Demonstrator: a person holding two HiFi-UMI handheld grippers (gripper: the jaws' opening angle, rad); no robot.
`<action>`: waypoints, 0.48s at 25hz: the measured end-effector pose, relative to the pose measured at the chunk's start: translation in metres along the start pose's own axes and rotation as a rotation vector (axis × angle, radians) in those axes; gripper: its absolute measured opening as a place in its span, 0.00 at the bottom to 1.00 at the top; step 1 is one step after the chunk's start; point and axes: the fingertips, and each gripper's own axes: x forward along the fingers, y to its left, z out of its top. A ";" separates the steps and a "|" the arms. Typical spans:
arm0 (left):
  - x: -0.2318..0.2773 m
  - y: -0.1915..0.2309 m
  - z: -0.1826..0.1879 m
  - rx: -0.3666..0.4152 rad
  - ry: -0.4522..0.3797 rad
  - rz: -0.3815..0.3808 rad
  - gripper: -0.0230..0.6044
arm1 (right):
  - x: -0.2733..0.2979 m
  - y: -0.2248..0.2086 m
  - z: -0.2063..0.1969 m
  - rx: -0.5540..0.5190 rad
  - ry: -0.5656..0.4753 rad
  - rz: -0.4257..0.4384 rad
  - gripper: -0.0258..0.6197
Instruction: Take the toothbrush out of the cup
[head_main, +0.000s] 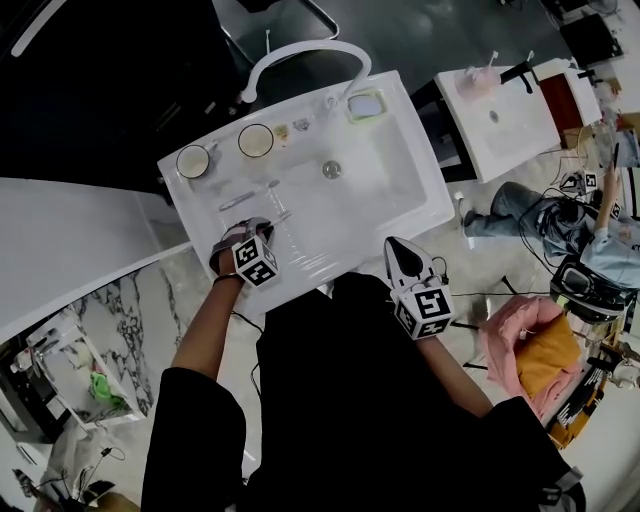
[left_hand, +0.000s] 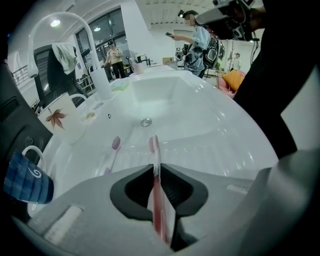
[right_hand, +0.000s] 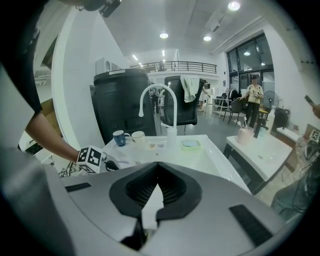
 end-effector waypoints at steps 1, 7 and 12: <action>0.000 0.000 0.000 0.000 -0.001 0.001 0.11 | -0.001 -0.001 -0.001 0.003 -0.001 -0.001 0.04; -0.002 0.002 -0.002 -0.032 -0.001 0.004 0.16 | -0.005 -0.001 0.001 0.001 -0.013 -0.005 0.04; -0.005 0.002 -0.001 -0.059 -0.012 -0.006 0.20 | -0.008 -0.002 0.001 0.001 -0.019 -0.008 0.04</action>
